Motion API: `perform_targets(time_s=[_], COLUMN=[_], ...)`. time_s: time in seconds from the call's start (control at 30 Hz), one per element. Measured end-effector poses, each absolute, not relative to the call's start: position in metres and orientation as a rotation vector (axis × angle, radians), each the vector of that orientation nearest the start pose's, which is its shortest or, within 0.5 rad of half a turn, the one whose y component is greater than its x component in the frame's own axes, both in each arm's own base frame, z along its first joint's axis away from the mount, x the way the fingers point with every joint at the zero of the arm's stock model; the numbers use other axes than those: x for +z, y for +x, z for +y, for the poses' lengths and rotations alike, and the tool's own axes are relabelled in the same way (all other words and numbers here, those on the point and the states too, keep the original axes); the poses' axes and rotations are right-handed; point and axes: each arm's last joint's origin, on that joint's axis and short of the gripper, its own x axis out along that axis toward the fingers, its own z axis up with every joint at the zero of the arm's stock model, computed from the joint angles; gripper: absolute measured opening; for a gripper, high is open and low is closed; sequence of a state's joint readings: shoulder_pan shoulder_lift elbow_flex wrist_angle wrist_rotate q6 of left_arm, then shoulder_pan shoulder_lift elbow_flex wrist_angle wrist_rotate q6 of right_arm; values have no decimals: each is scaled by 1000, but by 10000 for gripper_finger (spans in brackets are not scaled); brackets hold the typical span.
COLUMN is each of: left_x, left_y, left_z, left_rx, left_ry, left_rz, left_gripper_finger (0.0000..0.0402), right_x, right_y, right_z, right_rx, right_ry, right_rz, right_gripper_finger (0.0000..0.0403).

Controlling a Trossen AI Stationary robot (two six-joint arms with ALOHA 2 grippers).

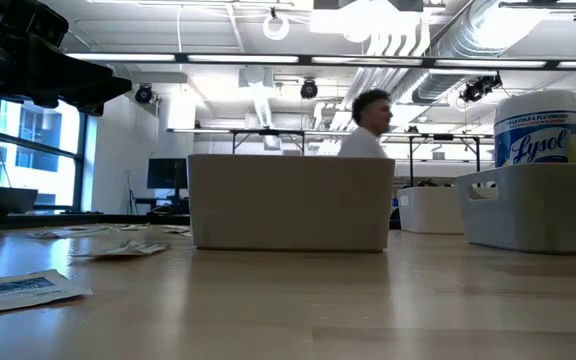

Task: Pick & Place First Aid Supplies
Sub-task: Put the blue pad into the white bin

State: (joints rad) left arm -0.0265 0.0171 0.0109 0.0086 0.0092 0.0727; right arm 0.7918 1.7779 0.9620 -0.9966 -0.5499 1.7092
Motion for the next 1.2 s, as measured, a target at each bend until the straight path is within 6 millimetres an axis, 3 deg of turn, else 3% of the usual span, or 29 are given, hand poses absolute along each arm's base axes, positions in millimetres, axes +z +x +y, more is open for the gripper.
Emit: perform_targets(time_s=[0.37,0.87,1.2], left_x=[167,167,167], left_y=[98,98,98], left_z=[-3,-3,-3], left_rx=[-35,-35,-35], left_ry=[73,73,73], left_rz=[-4,-4,-4], left_gripper_finger=[186,186,186], right_x=[121,120,119], right_y=[166,165,168], right_z=[191,190,193], right_rx=[-802,-760,-721], right_ry=[742,720,745], right_rz=[2080,2097,2087], right_gripper_finger=[162,116,119])
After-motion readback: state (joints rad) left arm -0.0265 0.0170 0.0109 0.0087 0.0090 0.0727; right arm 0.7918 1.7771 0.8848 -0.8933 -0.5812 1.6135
